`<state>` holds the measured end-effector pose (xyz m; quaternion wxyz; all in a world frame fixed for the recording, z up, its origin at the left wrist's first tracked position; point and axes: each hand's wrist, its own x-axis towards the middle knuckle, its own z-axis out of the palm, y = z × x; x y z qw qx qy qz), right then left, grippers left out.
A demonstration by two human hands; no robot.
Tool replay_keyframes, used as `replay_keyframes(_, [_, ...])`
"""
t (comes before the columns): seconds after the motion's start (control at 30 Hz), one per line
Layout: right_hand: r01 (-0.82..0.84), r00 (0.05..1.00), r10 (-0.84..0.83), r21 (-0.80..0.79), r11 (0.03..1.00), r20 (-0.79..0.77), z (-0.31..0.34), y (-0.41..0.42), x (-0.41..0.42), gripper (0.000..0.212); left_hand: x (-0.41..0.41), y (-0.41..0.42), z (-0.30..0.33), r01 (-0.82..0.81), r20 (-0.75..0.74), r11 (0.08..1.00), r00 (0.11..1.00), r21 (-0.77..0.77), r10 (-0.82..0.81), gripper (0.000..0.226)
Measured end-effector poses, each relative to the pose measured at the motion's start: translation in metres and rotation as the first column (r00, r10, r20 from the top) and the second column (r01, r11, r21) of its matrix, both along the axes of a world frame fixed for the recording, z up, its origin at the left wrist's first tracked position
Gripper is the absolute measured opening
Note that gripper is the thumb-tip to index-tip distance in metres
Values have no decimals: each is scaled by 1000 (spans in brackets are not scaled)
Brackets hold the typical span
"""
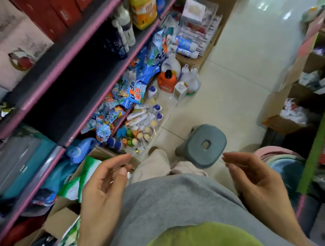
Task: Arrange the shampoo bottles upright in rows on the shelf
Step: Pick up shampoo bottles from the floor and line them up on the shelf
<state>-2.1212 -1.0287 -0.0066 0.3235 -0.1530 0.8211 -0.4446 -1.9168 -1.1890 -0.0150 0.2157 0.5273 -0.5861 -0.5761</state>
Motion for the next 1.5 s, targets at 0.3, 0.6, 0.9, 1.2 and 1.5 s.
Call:
replay_keyframes(0.3, [-114,993,113,-32,993,-25,-3,-104,-27,22,-12,-73,2,-128,-27,992,991,-4,128,31])
replay_keyframes(0.6, [-178,984,178,13,984,-4,-1,-155,-48,26,-33,-122,0,-165,-59,986,984,8,165,29])
replay_keyframes(0.9, [-376,927,376,18,926,5,-7,-222,-117,29,-89,-149,-14,-363,-63,931,929,28,364,30])
replay_keyframes(1.2, [-763,647,762,8,647,20,-18,-322,-211,27,-179,-149,-27,-687,-38,723,722,78,690,25])
replay_keyframes(1.5, [-911,408,913,-53,409,18,-153,-392,-168,24,-180,-168,-160,-761,-81,586,589,278,804,25])
